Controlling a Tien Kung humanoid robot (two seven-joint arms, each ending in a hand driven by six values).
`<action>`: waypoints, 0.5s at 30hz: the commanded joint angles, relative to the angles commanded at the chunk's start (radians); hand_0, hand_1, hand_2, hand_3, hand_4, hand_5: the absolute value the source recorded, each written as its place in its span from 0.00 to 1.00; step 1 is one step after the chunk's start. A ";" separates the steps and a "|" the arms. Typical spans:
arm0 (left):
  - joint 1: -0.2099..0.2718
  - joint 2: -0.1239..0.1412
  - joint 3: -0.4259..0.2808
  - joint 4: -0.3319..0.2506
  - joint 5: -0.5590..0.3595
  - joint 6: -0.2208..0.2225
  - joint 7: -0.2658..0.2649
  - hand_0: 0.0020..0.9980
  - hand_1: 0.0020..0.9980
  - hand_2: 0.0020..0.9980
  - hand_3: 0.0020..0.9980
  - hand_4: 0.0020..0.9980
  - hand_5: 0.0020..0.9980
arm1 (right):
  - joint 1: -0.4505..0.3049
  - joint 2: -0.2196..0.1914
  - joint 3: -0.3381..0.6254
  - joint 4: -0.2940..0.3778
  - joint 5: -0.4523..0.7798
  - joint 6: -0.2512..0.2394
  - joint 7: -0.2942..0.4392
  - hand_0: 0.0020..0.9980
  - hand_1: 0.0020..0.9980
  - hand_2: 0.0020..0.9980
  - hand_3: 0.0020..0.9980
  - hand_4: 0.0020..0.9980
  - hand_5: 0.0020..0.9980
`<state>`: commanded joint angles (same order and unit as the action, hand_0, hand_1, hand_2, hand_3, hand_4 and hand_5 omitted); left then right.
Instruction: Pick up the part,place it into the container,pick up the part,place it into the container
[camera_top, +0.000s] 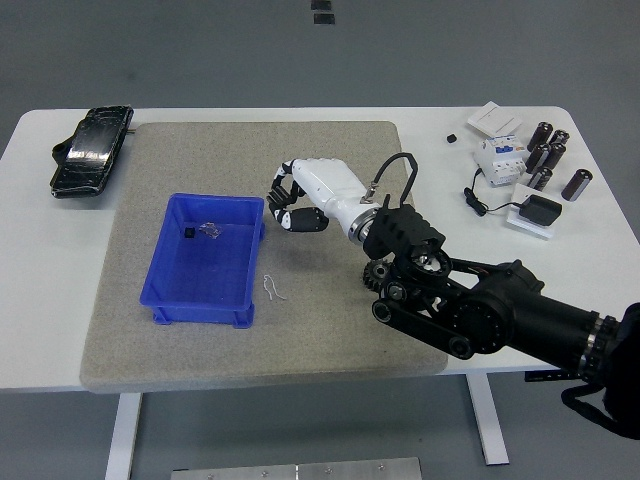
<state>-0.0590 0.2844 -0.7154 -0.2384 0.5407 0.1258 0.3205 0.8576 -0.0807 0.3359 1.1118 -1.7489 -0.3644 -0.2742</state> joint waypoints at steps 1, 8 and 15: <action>0.000 0.000 0.000 0.000 0.000 0.000 0.000 0.68 0.64 0.61 0.59 0.65 0.29 | -0.001 0.002 -0.007 0.024 -0.008 -0.005 -0.005 0.44 0.51 0.42 0.54 0.60 0.02; -0.001 -0.001 0.000 0.000 0.001 0.000 0.001 0.68 0.63 0.61 0.59 0.66 0.30 | -0.007 0.039 -0.115 0.159 -0.093 -0.029 -0.032 0.45 0.52 0.46 0.57 0.60 0.00; -0.001 0.000 -0.006 -0.001 0.008 0.000 0.004 0.68 0.63 0.61 0.59 0.66 0.30 | 0.003 0.066 -0.201 0.170 -0.137 -0.023 -0.047 0.57 0.68 0.67 0.68 0.48 0.28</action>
<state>-0.0601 0.2847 -0.7213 -0.2392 0.5482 0.1257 0.3247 0.8606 -0.0145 0.1346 1.2813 -1.8863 -0.3873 -0.3208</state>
